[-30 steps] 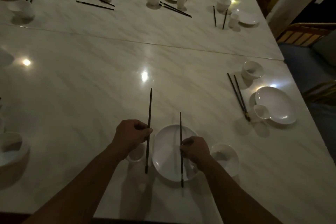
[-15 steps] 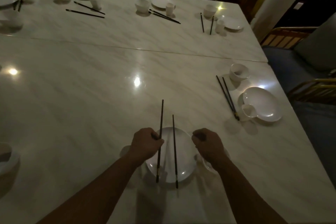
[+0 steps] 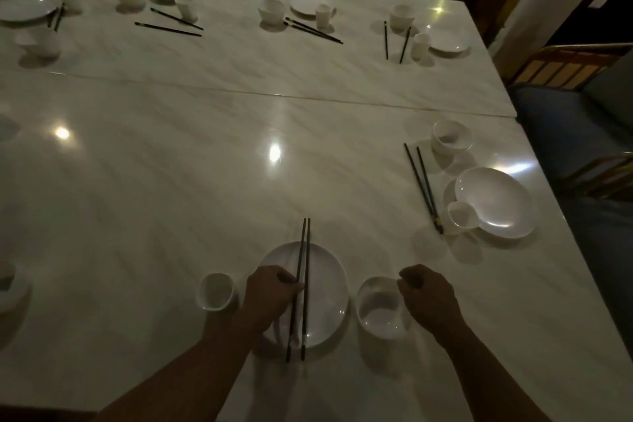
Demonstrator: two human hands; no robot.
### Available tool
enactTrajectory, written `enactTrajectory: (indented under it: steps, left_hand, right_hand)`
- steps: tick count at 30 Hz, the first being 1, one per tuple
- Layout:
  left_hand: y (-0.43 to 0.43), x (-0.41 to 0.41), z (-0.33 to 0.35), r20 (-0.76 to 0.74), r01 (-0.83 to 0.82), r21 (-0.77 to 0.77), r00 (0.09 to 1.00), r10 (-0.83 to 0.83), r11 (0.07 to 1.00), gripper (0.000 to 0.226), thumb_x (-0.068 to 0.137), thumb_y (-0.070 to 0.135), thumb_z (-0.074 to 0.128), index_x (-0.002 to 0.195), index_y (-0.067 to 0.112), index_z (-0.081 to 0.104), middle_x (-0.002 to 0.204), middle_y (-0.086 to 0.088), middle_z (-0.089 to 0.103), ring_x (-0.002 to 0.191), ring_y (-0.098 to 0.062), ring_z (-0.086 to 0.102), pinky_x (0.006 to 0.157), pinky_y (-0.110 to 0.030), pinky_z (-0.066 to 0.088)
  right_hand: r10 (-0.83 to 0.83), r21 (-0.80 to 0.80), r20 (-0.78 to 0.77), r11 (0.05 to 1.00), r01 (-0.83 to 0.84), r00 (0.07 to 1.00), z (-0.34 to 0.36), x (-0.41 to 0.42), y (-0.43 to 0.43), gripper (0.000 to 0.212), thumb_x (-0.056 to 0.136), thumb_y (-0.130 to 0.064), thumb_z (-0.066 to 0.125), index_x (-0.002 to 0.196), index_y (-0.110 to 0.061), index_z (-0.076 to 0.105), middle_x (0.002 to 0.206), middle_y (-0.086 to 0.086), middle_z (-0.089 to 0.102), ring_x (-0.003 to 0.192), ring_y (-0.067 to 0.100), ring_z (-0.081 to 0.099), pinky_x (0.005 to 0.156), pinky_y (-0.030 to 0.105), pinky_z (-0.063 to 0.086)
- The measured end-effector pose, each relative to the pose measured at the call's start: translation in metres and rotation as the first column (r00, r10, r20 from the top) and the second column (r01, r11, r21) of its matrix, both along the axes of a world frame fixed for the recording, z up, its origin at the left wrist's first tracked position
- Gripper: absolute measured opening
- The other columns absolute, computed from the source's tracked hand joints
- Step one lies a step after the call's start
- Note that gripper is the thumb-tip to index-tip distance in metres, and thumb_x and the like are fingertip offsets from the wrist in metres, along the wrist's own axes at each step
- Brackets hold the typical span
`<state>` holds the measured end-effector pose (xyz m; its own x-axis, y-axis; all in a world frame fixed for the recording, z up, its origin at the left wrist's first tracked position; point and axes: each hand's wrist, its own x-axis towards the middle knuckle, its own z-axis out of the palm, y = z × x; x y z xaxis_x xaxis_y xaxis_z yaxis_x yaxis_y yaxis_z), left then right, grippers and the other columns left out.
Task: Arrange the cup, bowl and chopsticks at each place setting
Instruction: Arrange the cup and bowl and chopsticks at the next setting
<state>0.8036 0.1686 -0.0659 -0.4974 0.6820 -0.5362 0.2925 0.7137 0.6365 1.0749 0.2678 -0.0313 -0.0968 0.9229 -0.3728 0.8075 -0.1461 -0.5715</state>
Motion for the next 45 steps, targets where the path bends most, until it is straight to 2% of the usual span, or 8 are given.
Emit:
enactTrajectory:
  steps: [6,14,17,25,30,34,42,45]
  left_hand:
    - [-0.002,0.006,-0.001,0.124,-0.141,-0.001,0.982,0.14,0.99,0.014,0.071,0.023,0.086,0.074,0.02,0.073,0.068,-0.004,0.074,0.066,-0.018,0.074,0.052,-0.028,0.054]
    - [0.0,0.005,-0.013,0.168,-0.172,0.0,0.971,0.169,0.985,0.016,0.07,0.021,0.087,0.077,0.016,0.074,0.066,-0.006,0.074,0.066,-0.027,0.074,0.06,-0.045,0.062]
    - [0.0,0.007,-0.013,0.19,-0.19,0.011,0.964,0.184,0.982,0.014,0.071,0.017,0.086,0.077,0.015,0.073,0.065,-0.009,0.074,0.066,-0.032,0.073,0.058,-0.047,0.06]
    - [0.003,0.012,-0.009,0.232,-0.199,0.006,0.953,0.192,0.98,0.016,0.074,0.019,0.084,0.083,0.014,0.072,0.067,-0.01,0.074,0.064,-0.029,0.073,0.059,-0.053,0.06]
    - [0.008,0.018,-0.001,0.088,-0.157,0.044,0.984,0.152,0.987,0.033,0.067,0.038,0.088,0.085,0.02,0.066,0.069,-0.004,0.072,0.054,-0.02,0.07,0.052,-0.039,0.061]
    - [0.013,0.021,-0.001,-0.187,0.003,0.061,0.982,0.009,0.998,0.041,0.064,0.049,0.086,0.089,0.021,0.07,0.076,0.005,0.071,0.072,-0.011,0.066,0.074,-0.027,0.054]
    - [0.013,0.026,-0.001,-0.237,0.028,0.016,0.971,-0.023,0.999,0.028,0.072,0.038,0.082,0.093,0.019,0.075,0.086,0.003,0.072,0.078,-0.011,0.064,0.076,-0.025,0.052]
    - [0.012,0.026,0.0,-0.238,0.011,0.018,0.971,-0.006,1.0,0.028,0.072,0.036,0.083,0.093,0.019,0.075,0.087,0.002,0.073,0.079,-0.012,0.065,0.078,-0.027,0.054]
  right_hand:
    - [0.097,-0.049,0.032,0.994,-0.095,0.995,-0.009,0.0,0.009,0.018,0.092,-0.029,0.062,0.108,-0.023,0.069,0.104,-0.002,0.068,0.087,0.012,0.058,0.075,0.024,0.04]
    - [0.106,-0.089,-0.001,0.99,-0.106,0.994,-0.015,0.001,0.006,0.018,0.094,-0.028,0.059,0.11,-0.023,0.066,0.102,-0.004,0.065,0.088,0.013,0.059,0.072,0.025,0.042]
    - [0.09,-0.096,0.0,0.991,-0.089,0.996,-0.016,0.002,0.005,0.018,0.094,-0.028,0.059,0.11,-0.022,0.066,0.106,-0.002,0.066,0.09,0.014,0.059,0.075,0.026,0.042]
    - [0.063,-0.099,0.002,0.993,-0.063,0.998,-0.014,0.0,0.003,0.019,0.093,-0.025,0.06,0.111,-0.021,0.067,0.107,0.001,0.068,0.091,0.016,0.06,0.075,0.025,0.041]
    - [0.042,-0.11,-0.008,0.993,-0.042,0.999,-0.013,-0.001,0.002,0.019,0.093,-0.026,0.059,0.11,-0.022,0.066,0.108,0.0,0.067,0.093,0.016,0.06,0.074,0.026,0.042]
    - [0.051,-0.098,-0.002,0.994,-0.051,0.999,-0.011,-0.002,0.002,0.017,0.093,-0.024,0.059,0.109,-0.022,0.066,0.107,0.001,0.067,0.09,0.015,0.057,0.065,0.023,0.038]
    - [0.069,-0.116,-0.009,0.991,-0.069,0.998,-0.01,-0.001,0.001,0.019,0.094,-0.023,0.057,0.112,-0.021,0.064,0.103,-0.002,0.061,0.091,0.015,0.057,0.064,0.022,0.039]
    - [0.072,-0.106,0.0,0.992,-0.072,0.997,-0.009,-0.001,0.0,0.02,0.093,-0.018,0.058,0.111,-0.022,0.065,0.102,-0.003,0.062,0.091,0.014,0.056,0.072,0.025,0.041]
